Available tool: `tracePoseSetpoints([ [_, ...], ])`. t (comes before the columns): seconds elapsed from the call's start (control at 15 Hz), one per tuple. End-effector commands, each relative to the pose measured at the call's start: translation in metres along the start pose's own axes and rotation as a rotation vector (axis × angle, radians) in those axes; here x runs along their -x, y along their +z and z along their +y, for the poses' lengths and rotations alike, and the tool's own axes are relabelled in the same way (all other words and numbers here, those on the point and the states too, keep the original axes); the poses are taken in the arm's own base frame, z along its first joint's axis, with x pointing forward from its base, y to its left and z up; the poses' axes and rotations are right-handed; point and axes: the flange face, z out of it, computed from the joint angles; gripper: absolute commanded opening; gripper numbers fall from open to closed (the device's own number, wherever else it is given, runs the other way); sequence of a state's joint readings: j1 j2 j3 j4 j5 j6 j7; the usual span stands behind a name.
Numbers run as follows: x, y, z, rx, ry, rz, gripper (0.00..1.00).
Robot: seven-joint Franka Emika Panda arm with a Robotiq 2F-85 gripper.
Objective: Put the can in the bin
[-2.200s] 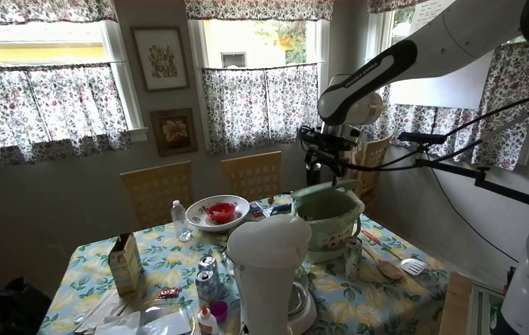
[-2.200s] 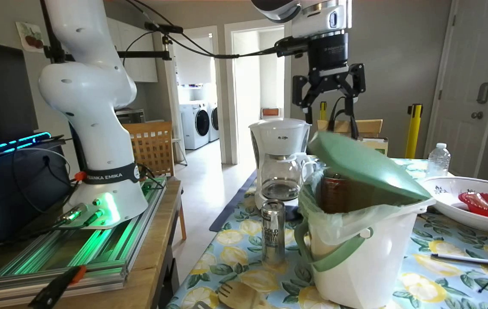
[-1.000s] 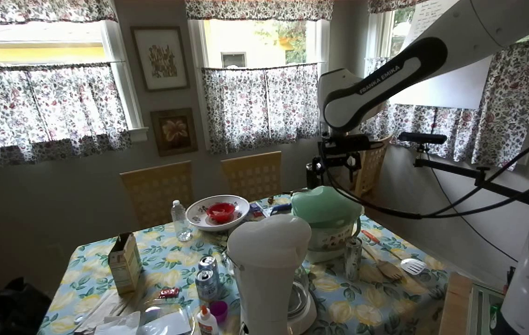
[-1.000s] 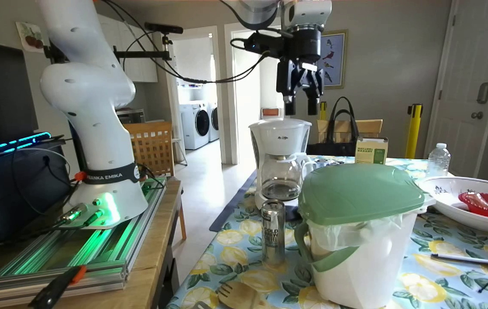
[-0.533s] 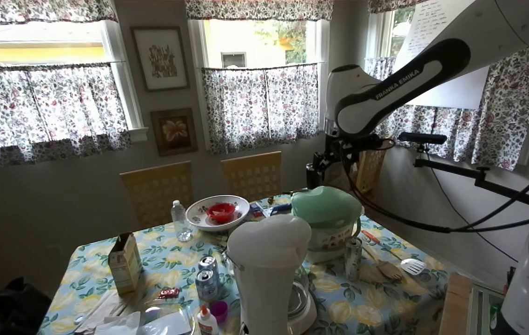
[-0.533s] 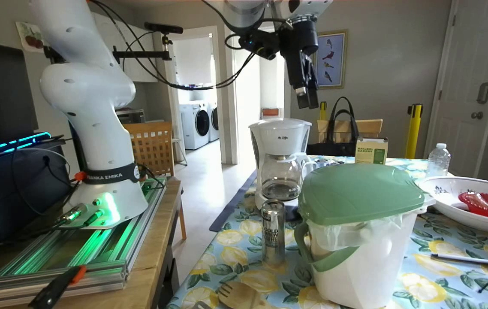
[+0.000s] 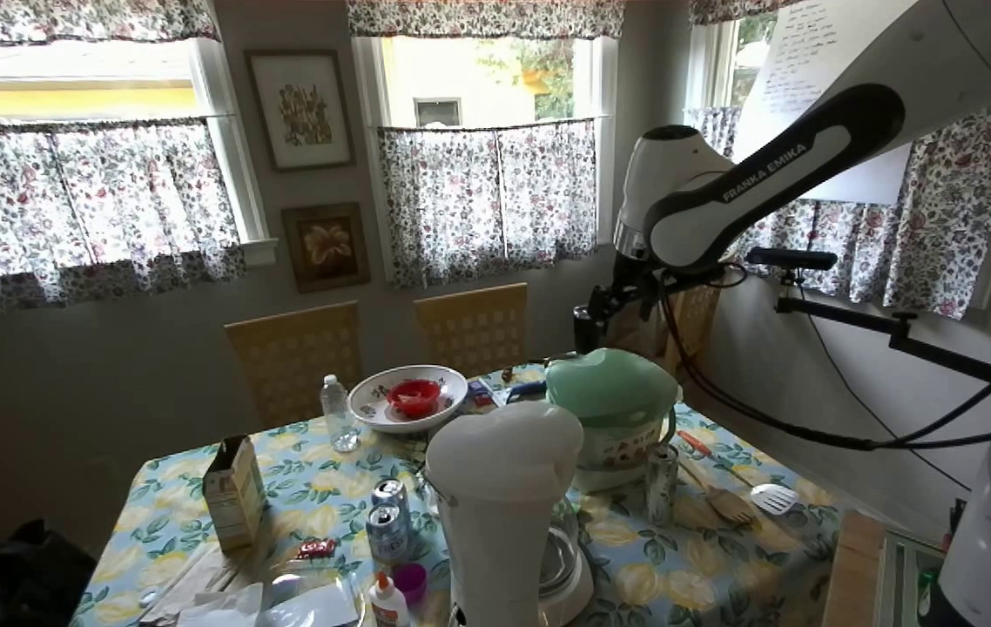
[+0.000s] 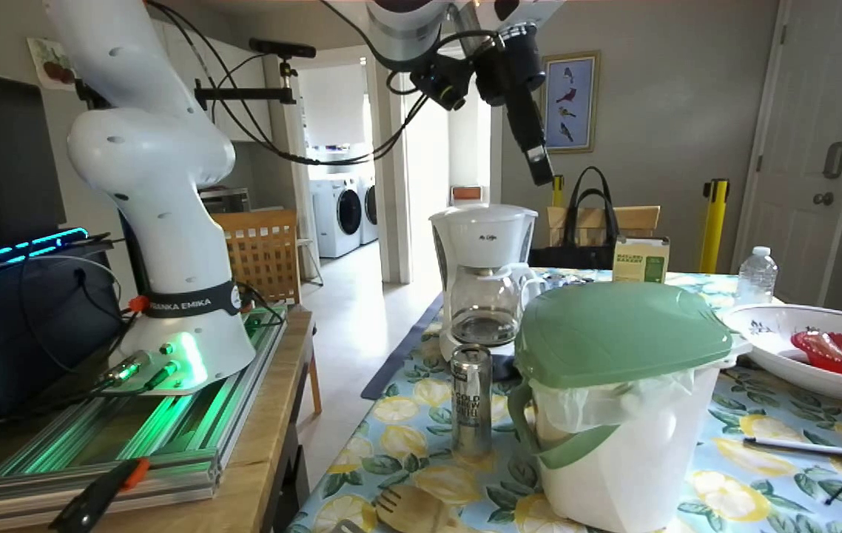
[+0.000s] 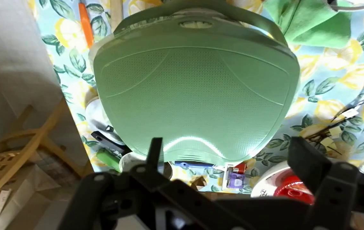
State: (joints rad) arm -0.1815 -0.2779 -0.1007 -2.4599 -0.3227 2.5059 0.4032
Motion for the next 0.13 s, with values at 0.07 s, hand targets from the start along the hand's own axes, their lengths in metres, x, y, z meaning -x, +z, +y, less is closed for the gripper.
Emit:
tracePoseSetpoints([
  [0.07, -0.0004, -0.0005, -0.0006, -0.001, -0.002, -0.001, 1.0],
])
